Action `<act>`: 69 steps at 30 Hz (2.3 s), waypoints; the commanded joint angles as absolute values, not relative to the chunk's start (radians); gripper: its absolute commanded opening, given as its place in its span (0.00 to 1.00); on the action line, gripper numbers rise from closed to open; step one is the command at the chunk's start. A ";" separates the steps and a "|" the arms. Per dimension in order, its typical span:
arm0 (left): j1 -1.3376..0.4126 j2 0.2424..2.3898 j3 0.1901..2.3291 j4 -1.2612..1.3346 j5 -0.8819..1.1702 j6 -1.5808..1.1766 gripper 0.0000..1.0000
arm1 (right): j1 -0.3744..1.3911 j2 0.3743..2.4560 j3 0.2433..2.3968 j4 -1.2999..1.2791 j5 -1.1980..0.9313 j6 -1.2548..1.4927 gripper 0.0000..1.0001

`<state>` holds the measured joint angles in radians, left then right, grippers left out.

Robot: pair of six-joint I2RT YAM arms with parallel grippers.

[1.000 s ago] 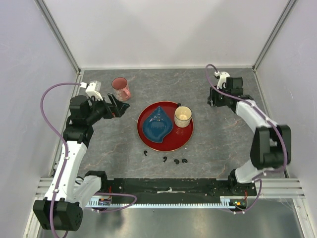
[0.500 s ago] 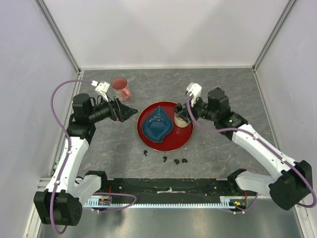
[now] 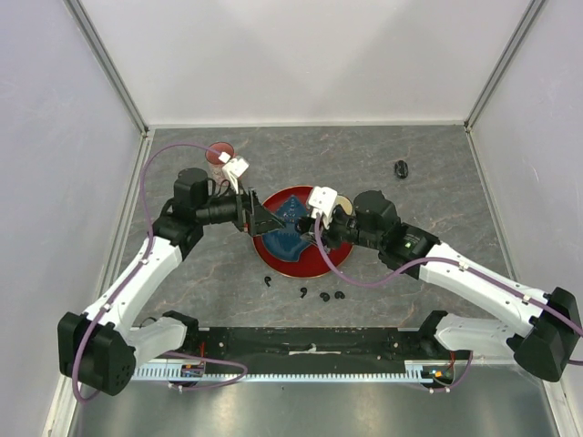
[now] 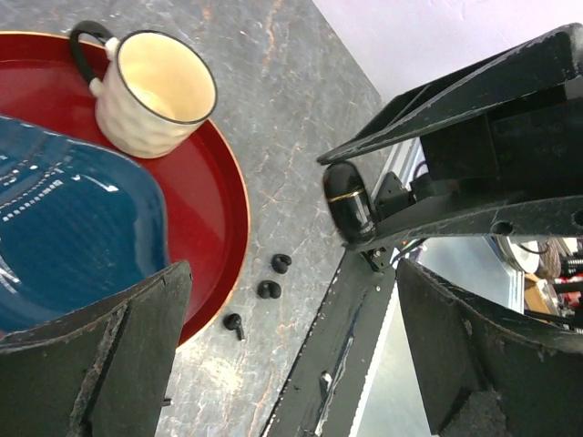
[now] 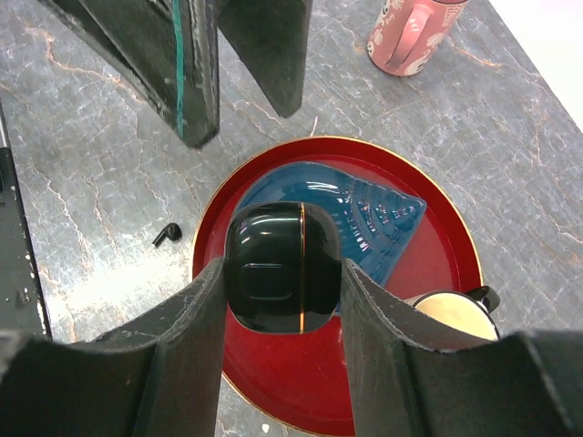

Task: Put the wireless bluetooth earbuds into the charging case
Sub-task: Pick up the charging case at the center of the board.

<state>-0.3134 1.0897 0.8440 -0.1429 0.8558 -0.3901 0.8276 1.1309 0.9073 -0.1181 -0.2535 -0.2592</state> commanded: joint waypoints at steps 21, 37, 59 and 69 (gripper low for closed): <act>-0.515 1.242 0.914 0.057 0.762 -0.558 0.87 | 0.871 1.123 0.885 -0.054 -0.189 -0.305 0.00; -0.561 1.313 0.960 0.018 0.833 -0.528 0.52 | 0.881 1.118 0.873 -0.032 -0.179 -0.331 0.00; -0.568 1.313 0.976 -0.029 0.831 -0.502 0.42 | 0.882 1.091 0.844 0.026 -0.110 -0.318 0.00; -0.568 1.308 0.986 -0.051 0.848 -0.494 0.46 | 0.882 1.092 0.841 0.021 -0.097 -0.322 0.00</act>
<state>-0.5610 1.3167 0.9405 -0.0326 0.8055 -0.5293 0.8837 1.1118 0.8417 -0.0303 -0.1062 -0.3260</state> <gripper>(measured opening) 0.475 0.534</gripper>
